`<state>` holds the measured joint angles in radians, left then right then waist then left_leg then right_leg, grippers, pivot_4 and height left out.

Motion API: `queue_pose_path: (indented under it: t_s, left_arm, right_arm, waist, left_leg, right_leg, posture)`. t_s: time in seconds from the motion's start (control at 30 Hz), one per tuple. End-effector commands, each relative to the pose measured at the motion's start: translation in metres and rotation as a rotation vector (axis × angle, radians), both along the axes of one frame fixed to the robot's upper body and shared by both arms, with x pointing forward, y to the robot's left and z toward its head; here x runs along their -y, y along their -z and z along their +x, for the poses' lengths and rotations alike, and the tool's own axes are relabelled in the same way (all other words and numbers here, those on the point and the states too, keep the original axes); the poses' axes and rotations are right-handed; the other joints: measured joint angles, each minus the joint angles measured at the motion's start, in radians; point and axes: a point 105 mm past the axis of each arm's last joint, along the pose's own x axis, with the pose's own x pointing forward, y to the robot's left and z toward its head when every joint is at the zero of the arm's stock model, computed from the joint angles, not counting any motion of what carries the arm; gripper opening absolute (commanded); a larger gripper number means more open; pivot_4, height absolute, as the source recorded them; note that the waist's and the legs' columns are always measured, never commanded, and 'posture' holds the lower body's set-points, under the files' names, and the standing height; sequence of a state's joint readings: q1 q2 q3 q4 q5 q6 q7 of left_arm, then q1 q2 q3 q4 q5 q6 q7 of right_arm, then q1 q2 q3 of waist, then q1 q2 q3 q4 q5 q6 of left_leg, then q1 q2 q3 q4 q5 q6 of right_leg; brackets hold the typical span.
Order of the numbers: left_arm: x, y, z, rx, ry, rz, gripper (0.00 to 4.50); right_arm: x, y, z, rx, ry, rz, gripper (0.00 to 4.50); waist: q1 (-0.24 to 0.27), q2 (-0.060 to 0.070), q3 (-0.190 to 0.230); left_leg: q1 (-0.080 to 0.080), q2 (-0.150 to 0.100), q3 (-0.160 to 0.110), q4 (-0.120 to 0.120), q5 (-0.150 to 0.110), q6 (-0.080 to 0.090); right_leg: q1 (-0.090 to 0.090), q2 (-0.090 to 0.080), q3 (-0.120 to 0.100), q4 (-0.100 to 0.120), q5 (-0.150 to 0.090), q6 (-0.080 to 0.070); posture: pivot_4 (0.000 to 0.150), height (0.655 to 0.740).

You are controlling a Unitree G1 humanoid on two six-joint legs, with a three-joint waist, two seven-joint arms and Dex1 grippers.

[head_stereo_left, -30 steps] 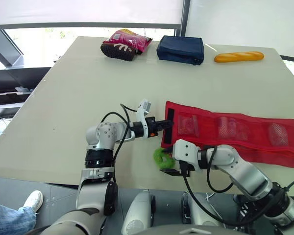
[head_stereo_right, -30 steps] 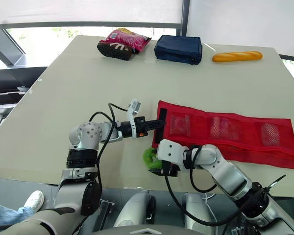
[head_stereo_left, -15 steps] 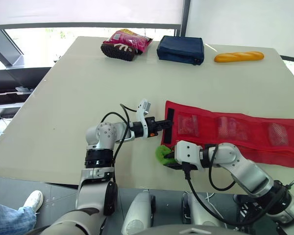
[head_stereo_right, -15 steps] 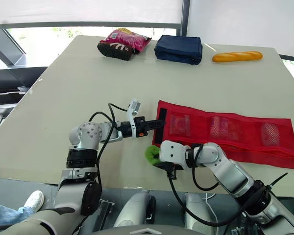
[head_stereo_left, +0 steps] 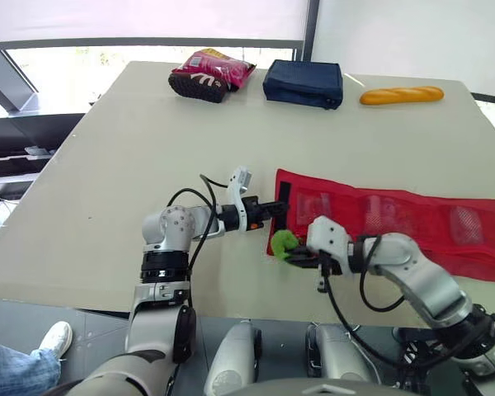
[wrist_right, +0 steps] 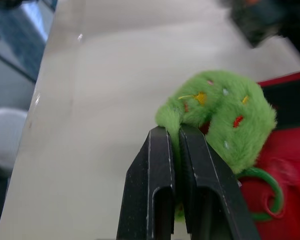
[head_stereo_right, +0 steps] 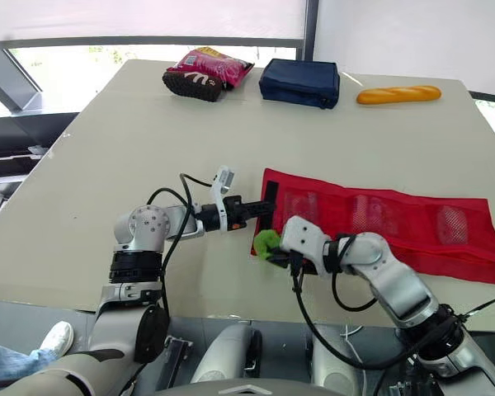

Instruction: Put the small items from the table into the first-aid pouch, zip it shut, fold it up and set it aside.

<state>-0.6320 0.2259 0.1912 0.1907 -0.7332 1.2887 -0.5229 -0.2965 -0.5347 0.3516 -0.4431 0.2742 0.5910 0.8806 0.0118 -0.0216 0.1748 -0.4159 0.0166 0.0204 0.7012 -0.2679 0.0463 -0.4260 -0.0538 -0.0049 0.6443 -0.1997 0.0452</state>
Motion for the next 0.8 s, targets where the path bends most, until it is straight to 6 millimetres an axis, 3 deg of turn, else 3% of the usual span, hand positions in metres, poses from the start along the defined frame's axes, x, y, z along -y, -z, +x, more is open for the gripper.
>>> queue_pose_path:
  t_s: [0.03, 0.33, 0.5, 0.8]
  left_arm:
    - [-0.002, -0.011, 0.004, 0.064, -0.006, -0.006, 0.00]
    - [-0.014, -0.002, 0.006, 0.099, -0.013, 0.057, 0.00]
    - [-0.017, 0.000, 0.007, 0.111, -0.014, 0.076, 0.00]
    - [-0.024, -0.002, 0.011, 0.129, -0.020, 0.098, 0.00]
  right_arm:
    - [0.006, -0.044, -0.005, 0.039, 0.032, 0.180, 0.10]
    - [0.069, -0.073, -0.005, -0.099, 0.336, 0.491, 0.10]
    - [0.086, -0.071, -0.014, -0.181, 0.446, 0.631, 0.10]
    - [0.138, -0.059, -0.019, -0.228, 0.707, 0.810, 0.10]
  waist:
    - [0.000, 0.000, 0.000]
    - [0.002, 0.000, 0.000]
    - [0.000, 0.001, 0.000]
    - [0.000, 0.001, 0.000]
  left_leg:
    - [0.000, 0.000, 0.000, 0.000, 0.000, 0.000]
    - [-0.001, 0.000, 0.000, 0.000, 0.000, 0.001]
    - [-0.001, 0.001, 0.001, -0.001, 0.000, 0.001]
    - [-0.001, 0.001, 0.001, -0.001, 0.000, 0.001]
  right_leg:
    - [0.000, 0.000, 0.000, 0.000, 0.000, 0.001]
    - [0.000, -0.001, 0.000, 0.000, -0.001, -0.002]
    - [-0.001, 0.000, 0.000, 0.000, -0.001, -0.002]
    - [-0.001, 0.000, 0.001, 0.000, -0.001, -0.001]
  posture:
    - [0.150, 0.7164]
    - [0.150, 0.7164]
    - [0.150, 0.7164]
    - [0.150, 0.7164]
